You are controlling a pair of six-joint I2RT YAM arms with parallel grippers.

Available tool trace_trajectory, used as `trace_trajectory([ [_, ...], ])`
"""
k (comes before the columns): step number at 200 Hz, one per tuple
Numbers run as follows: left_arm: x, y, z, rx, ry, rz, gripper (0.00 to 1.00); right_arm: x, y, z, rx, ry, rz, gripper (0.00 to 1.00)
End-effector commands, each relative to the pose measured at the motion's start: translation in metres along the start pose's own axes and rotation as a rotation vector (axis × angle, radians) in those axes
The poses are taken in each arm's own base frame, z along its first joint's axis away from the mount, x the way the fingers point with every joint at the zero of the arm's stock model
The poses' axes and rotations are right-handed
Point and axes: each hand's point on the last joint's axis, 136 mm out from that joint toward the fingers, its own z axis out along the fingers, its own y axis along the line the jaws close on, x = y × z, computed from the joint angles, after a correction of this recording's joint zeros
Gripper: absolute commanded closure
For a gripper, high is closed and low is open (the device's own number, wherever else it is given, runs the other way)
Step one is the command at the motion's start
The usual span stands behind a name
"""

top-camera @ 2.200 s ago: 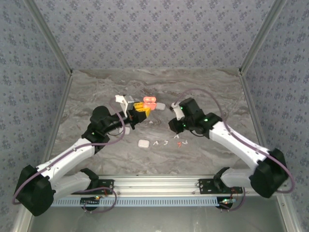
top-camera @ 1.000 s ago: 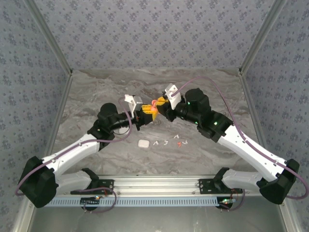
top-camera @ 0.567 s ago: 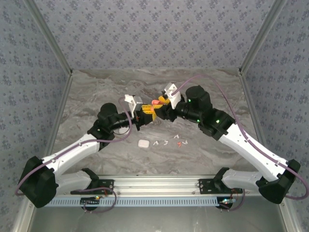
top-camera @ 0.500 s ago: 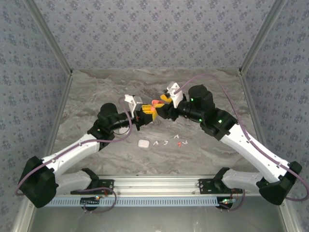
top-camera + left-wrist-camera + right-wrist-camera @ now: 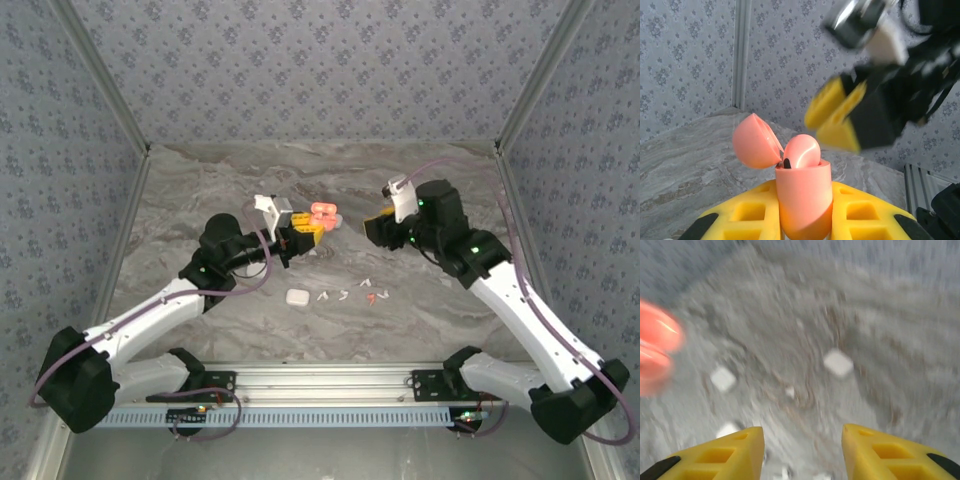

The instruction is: Insert wireless bluetooth earbuds into charging case

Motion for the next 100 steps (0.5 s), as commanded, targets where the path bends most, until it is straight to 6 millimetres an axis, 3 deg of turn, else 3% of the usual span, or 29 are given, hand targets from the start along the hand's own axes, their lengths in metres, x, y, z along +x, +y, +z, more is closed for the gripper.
trace_trajectory([
  [1, -0.014, -0.006, -0.002, 0.004, -0.042, 0.046, 1.00, 0.074, -0.016, 0.023, 0.069, 0.269, 0.109, 0.55],
  [44, -0.014, -0.004, 0.000, 0.002, -0.040, 0.042, 1.00, 0.158, -0.013, 0.062, 0.078, 0.527, 0.162, 0.58],
  [64, -0.015, -0.005, 0.000, 0.005, -0.041, 0.039, 1.00, 0.181, -0.008, 0.075, 0.086, 0.606, 0.161, 0.59],
  [100, -0.015, -0.006, -0.001, 0.005, -0.041, 0.041, 1.00, 0.206, -0.009, 0.089, 0.122, 0.695, 0.166, 0.60],
])
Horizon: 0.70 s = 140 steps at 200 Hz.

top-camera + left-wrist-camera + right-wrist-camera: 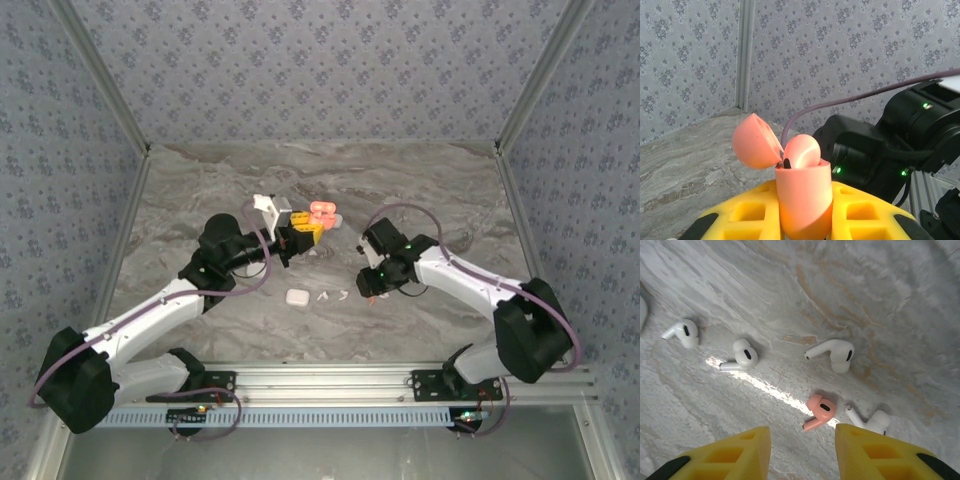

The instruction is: Insert wireless bluetooth earbuds into charging case

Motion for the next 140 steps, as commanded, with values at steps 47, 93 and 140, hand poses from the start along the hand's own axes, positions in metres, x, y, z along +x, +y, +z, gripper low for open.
trace_trajectory([
  [47, -0.014, -0.006, -0.001, 0.011, -0.035, 0.044, 1.00, 0.014, -0.015, 0.024, 0.101, 0.112, 0.052, 0.59],
  [93, -0.013, -0.006, -0.001, 0.008, -0.033, 0.044, 1.00, 0.015, -0.010, 0.031, 0.096, 0.130, 0.036, 0.61],
  [140, -0.012, -0.007, -0.003, 0.007, -0.031, 0.043, 1.00, 0.015, -0.010, 0.037, 0.114, 0.138, 0.025, 0.63],
])
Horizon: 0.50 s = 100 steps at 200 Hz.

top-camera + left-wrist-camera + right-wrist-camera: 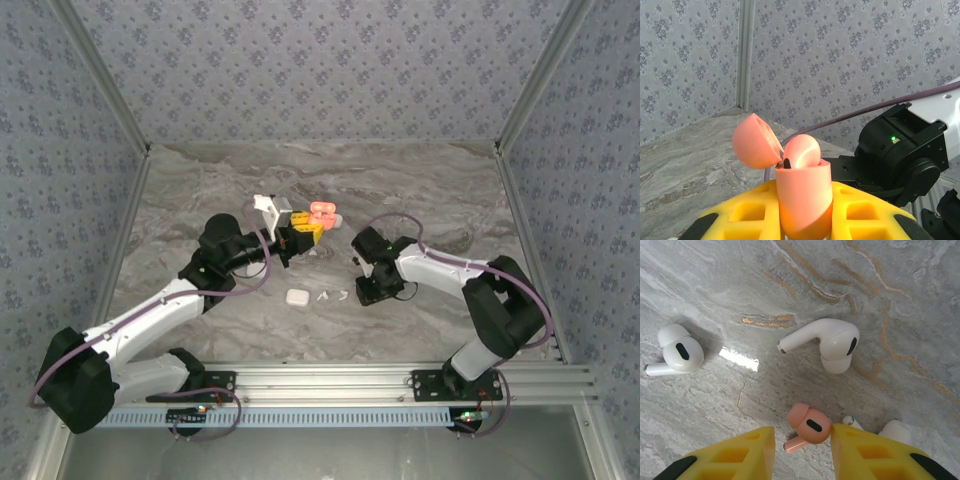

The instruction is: Insert wireless bluetooth earbuds into charging case

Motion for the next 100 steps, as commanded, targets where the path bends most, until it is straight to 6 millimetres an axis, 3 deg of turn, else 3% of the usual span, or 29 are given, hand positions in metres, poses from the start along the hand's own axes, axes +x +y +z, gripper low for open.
trace_trajectory([
  [1, -0.013, -0.007, -0.003, 0.008, -0.035, 0.037, 1.00, -0.005, -0.001, 0.000, 0.029, 0.003, 0.010, 0.63],
  [64, -0.014, -0.007, -0.005, 0.003, -0.036, 0.039, 1.00, -0.011, 0.000, 0.009, 0.061, 0.014, -0.007, 0.65],
  [100, -0.014, -0.007, -0.006, -0.001, -0.036, 0.041, 1.00, -0.010, 0.001, 0.009, 0.074, 0.019, -0.015, 0.73],
])
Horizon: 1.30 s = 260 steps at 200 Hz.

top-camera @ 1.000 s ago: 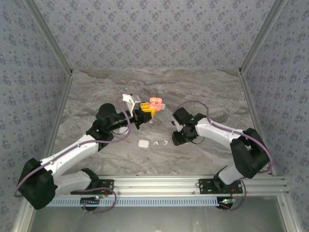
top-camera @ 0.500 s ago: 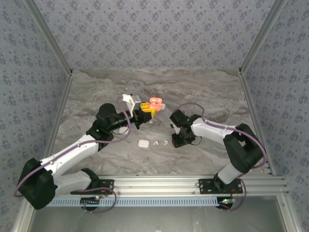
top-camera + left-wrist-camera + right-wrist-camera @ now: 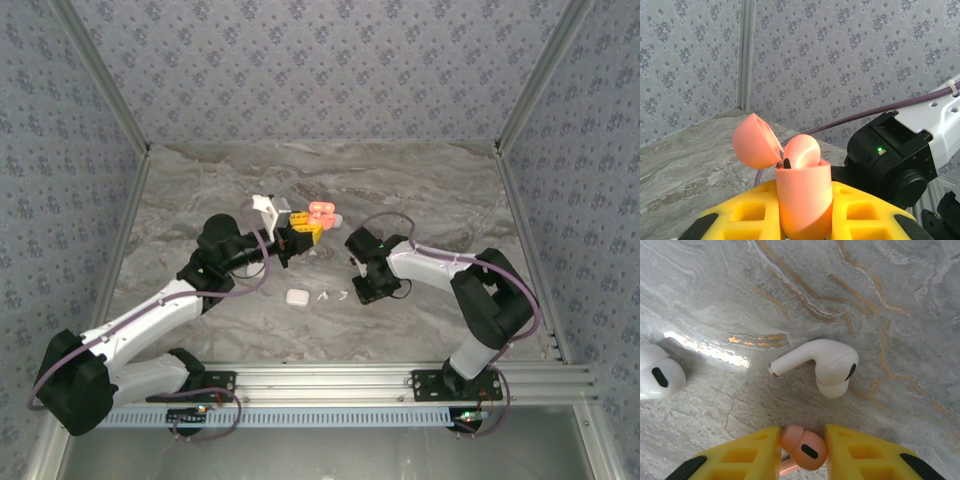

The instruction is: Insert wireless bluetooth earbuds into charging case

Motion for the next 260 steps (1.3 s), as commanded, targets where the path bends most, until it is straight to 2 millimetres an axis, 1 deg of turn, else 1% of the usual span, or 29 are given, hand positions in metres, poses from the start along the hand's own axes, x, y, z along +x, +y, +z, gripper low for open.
trace_trajectory([
  [1, -0.012, -0.006, -0.003, 0.004, -0.034, 0.038, 1.00, -0.005, 0.002, -0.001, 0.017, -0.006, 0.002, 0.73],
  [13, -0.011, -0.006, -0.003, 0.003, -0.032, 0.037, 1.00, -0.007, 0.002, -0.005, 0.027, -0.019, -0.004, 0.76],
  [36, -0.011, -0.005, -0.003, 0.003, -0.032, 0.037, 1.00, -0.011, 0.000, -0.018, 0.041, -0.059, -0.021, 0.76],
  [59, -0.012, -0.005, -0.003, 0.002, -0.036, 0.035, 1.00, -0.021, -0.001, -0.044, 0.043, -0.150, -0.056, 0.77],
  [69, -0.011, -0.006, -0.002, 0.007, -0.036, 0.030, 1.00, -0.027, -0.002, -0.061, 0.044, -0.206, -0.070, 0.77],
  [70, -0.012, -0.006, -0.002, 0.007, -0.037, 0.031, 1.00, -0.029, -0.001, -0.065, 0.042, -0.221, -0.074, 0.77],
  [73, -0.011, -0.006, -0.002, 0.007, -0.038, 0.030, 1.00, -0.030, -0.002, -0.068, 0.041, -0.229, -0.078, 0.77],
  [81, -0.012, -0.006, -0.002, 0.013, -0.044, 0.023, 1.00, -0.037, -0.001, -0.087, 0.039, -0.292, -0.097, 0.77],
  [90, -0.013, -0.007, -0.001, 0.020, -0.051, 0.018, 1.00, -0.043, -0.001, -0.104, 0.039, -0.347, -0.110, 0.77],
  [91, -0.013, -0.007, 0.000, 0.021, -0.051, 0.016, 1.00, -0.044, -0.001, -0.109, 0.038, -0.364, -0.112, 0.77],
  [92, -0.013, -0.007, 0.000, 0.022, -0.051, 0.015, 1.00, -0.044, -0.001, -0.109, 0.038, -0.364, -0.112, 0.77],
  [104, -0.013, -0.007, 0.001, 0.032, -0.057, 0.008, 1.00, -0.055, 0.000, -0.140, 0.031, -0.471, -0.137, 0.77],
  [107, -0.015, -0.007, 0.002, 0.034, -0.060, 0.006, 1.00, -0.056, 0.000, -0.145, 0.029, -0.487, -0.140, 0.77],
  [115, -0.015, -0.008, 0.004, 0.044, -0.061, -0.002, 1.00, -0.062, 0.002, -0.168, 0.020, -0.565, -0.159, 0.78],
  [121, -0.015, -0.009, 0.005, 0.051, -0.064, -0.007, 1.00, -0.066, 0.003, -0.179, 0.015, -0.606, -0.170, 0.78],
  [122, -0.015, -0.009, 0.005, 0.052, -0.064, -0.008, 1.00, -0.067, 0.004, -0.184, 0.014, -0.624, -0.172, 0.77],
  [136, -0.016, -0.010, 0.008, 0.068, -0.068, -0.020, 1.00, -0.072, 0.004, -0.214, 0.006, -0.724, -0.191, 0.78],
  [138, -0.017, -0.010, 0.008, 0.069, -0.069, -0.021, 1.00, -0.077, 0.006, -0.224, -0.001, -0.766, -0.194, 0.78],
  [140, -0.017, -0.010, 0.008, 0.071, -0.069, -0.023, 1.00, -0.078, 0.006, -0.226, -0.002, -0.774, -0.196, 0.78],
  [143, -0.017, -0.010, 0.009, 0.073, -0.070, -0.024, 1.00, -0.079, 0.008, -0.235, -0.008, -0.805, -0.204, 0.78],
  [166, -0.016, -0.012, 0.012, 0.092, -0.064, -0.032, 1.00, -0.085, 0.015, -0.276, -0.041, -0.939, -0.243, 0.78],
  [188, -0.016, -0.015, 0.013, 0.115, -0.058, -0.037, 1.00, -0.090, 0.022, -0.302, -0.068, -1.023, -0.277, 0.78],
  [199, -0.015, -0.016, 0.014, 0.126, -0.055, -0.039, 1.00, -0.092, 0.024, -0.312, -0.077, -1.052, -0.284, 0.78],
  [220, -0.014, -0.018, 0.015, 0.140, -0.048, -0.041, 1.00, -0.096, 0.029, -0.319, -0.094, -1.084, -0.301, 0.78],
  [222, -0.014, -0.018, 0.015, 0.140, -0.048, -0.041, 1.00, -0.097, 0.031, -0.333, -0.102, -1.118, -0.302, 0.78],
  [227, -0.014, -0.018, 0.016, 0.142, -0.046, -0.041, 1.00, -0.098, 0.033, -0.338, -0.110, -1.131, -0.308, 0.78],
  [260, -0.012, -0.019, 0.017, 0.153, -0.037, -0.045, 1.00, -0.104, 0.044, -0.343, -0.142, -1.145, -0.339, 0.78],
])
